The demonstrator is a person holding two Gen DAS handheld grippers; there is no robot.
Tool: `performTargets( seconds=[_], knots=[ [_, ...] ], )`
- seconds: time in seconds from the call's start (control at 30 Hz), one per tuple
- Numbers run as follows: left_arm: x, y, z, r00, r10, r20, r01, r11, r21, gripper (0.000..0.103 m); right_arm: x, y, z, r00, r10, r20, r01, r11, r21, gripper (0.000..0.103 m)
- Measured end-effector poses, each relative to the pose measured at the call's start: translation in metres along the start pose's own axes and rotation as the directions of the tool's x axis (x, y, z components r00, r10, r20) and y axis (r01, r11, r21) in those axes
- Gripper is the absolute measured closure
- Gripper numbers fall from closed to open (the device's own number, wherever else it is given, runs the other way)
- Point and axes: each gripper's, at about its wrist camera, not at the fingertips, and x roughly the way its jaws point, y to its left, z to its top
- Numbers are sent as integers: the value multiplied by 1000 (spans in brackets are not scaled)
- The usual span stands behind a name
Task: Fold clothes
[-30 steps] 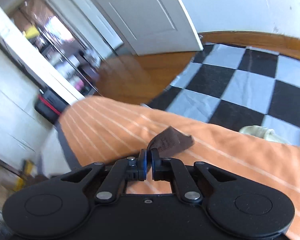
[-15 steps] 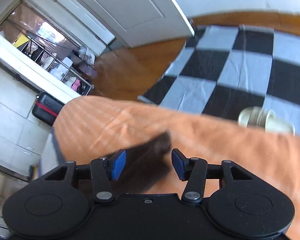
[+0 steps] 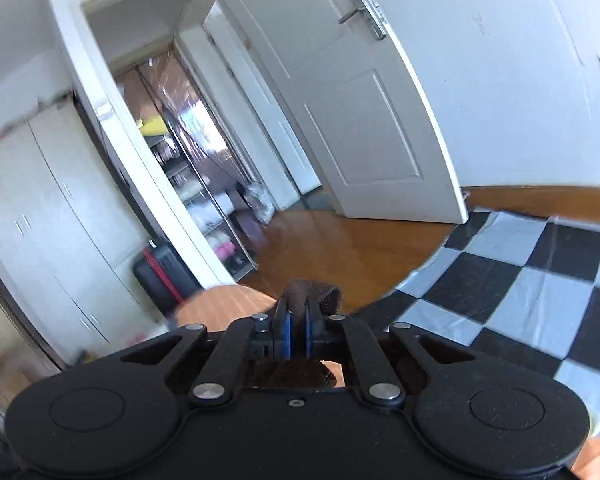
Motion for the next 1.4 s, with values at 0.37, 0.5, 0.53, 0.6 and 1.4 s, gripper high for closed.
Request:
performTargets(
  seconds=[0.37, 0.5, 0.53, 0.6, 1.4],
  knots=[
    [-2, -10, -11, 996, -17, -85, 25, 996, 90, 55, 45, -44, -22, 977, -122, -176, 143, 984, 108, 95],
    [-7, -6, -15, 994, -24, -110, 35, 994, 103, 55, 35, -36, -19, 987, -72, -141, 94, 984, 150, 94],
    [-9, -4, -18, 993, -24, -115, 37, 994, 107, 55, 35, -40, -21, 990, -64, -127, 85, 981, 171, 93],
    [-17, -1, -25, 993, -19, -117, 31, 994, 107, 57, 34, -47, -25, 994, -51, -95, 71, 975, 211, 92],
    [-92, 77, -36, 996, 17, -89, -7, 993, 117, 55, 8, 1, -35, 933, -267, -241, 257, 964, -71, 97]
  ],
)
